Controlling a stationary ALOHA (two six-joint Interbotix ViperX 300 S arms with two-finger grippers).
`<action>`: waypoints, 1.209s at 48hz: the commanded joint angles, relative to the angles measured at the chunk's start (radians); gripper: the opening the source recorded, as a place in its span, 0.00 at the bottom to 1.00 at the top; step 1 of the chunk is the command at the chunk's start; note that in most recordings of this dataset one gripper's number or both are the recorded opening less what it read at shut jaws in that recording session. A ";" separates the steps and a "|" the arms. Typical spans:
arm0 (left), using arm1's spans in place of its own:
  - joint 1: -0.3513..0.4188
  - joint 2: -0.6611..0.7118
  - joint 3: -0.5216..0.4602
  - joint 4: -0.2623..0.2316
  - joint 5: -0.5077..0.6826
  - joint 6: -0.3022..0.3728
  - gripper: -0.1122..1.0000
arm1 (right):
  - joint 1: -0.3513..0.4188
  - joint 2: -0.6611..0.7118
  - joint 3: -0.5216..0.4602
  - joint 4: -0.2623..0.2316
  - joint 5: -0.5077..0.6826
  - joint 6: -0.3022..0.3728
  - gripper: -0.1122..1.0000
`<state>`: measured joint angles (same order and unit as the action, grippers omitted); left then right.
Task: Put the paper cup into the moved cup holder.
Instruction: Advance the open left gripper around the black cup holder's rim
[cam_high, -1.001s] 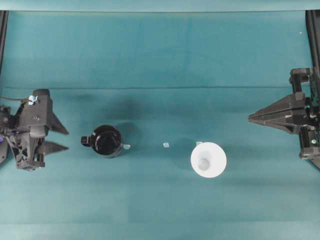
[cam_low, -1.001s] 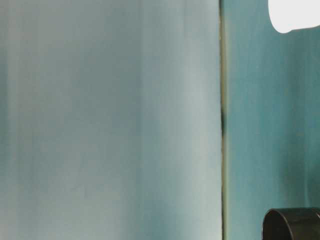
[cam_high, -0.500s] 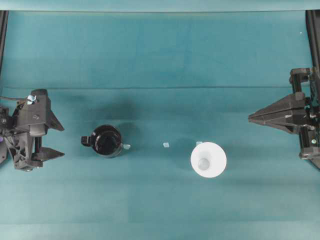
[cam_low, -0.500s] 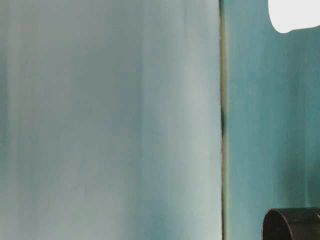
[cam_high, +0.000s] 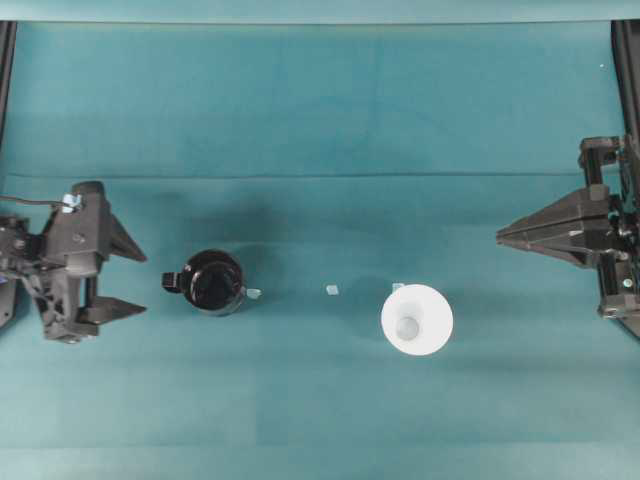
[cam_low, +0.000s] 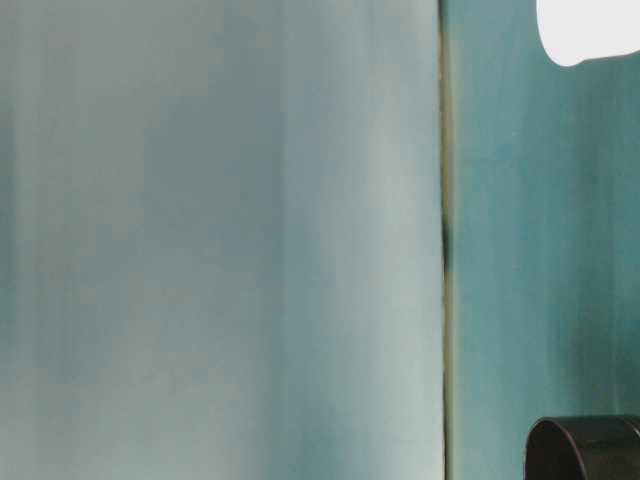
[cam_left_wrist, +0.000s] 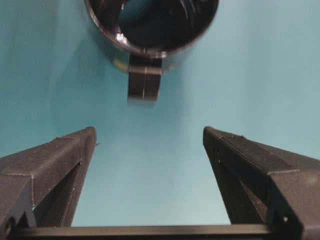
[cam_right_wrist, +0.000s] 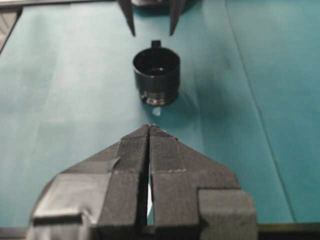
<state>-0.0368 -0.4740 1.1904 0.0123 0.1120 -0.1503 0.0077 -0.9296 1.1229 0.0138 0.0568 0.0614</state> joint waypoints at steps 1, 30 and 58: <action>-0.003 0.040 -0.011 0.003 -0.049 0.005 0.94 | -0.005 0.006 -0.025 0.002 -0.003 0.009 0.12; 0.000 0.137 -0.011 0.003 -0.189 0.011 0.94 | -0.006 0.006 -0.025 0.002 0.006 0.009 0.12; 0.051 0.181 -0.041 0.003 -0.213 0.067 0.94 | -0.006 0.006 -0.025 0.002 0.006 0.008 0.12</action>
<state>0.0077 -0.2991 1.1674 0.0123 -0.0920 -0.0859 0.0015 -0.9296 1.1229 0.0138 0.0660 0.0614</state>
